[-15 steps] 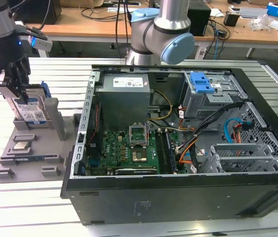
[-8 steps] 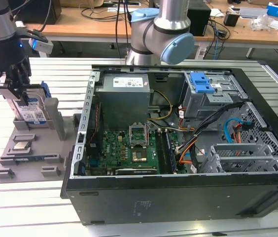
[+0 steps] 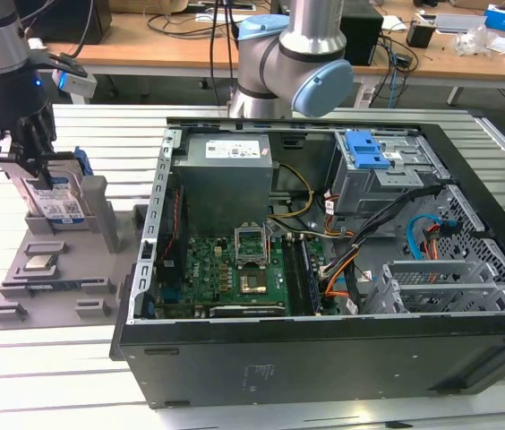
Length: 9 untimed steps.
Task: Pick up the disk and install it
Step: 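Pick up the disk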
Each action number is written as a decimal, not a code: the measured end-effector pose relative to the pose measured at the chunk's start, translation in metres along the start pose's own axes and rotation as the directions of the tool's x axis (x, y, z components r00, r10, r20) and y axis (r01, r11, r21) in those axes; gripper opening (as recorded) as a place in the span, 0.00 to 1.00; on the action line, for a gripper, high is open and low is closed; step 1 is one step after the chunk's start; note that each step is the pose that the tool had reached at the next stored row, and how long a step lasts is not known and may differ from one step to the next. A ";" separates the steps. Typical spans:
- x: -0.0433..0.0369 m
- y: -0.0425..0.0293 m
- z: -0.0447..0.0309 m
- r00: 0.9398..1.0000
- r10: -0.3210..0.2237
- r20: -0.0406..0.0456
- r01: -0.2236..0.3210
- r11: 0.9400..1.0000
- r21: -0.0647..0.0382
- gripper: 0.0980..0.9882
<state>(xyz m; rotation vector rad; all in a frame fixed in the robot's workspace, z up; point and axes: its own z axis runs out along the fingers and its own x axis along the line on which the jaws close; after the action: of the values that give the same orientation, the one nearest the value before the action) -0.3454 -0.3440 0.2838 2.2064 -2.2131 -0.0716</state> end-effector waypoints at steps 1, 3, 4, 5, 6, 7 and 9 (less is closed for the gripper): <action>0.0000 0.0000 0.0000 1.000 0.000 0.000 0.000 1.000 0.000 0.29; 0.0000 0.0000 0.0000 1.000 0.000 0.000 0.000 1.000 0.000 0.29; 0.0000 0.0000 0.0000 1.000 0.000 0.000 0.000 1.000 0.000 0.29; 0.0000 0.0000 -0.0001 1.000 0.000 0.000 0.000 1.000 0.000 0.29; 0.0000 0.0000 0.0000 1.000 0.000 0.000 0.000 1.000 0.000 0.29; 0.0000 0.0000 -0.0001 1.000 0.000 0.000 0.000 1.000 0.000 0.29; 0.0000 0.0000 0.0000 1.000 0.000 0.000 0.000 1.000 0.000 0.29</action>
<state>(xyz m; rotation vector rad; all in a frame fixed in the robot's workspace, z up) -0.3454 -0.3440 0.2839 2.2062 -2.2128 -0.0712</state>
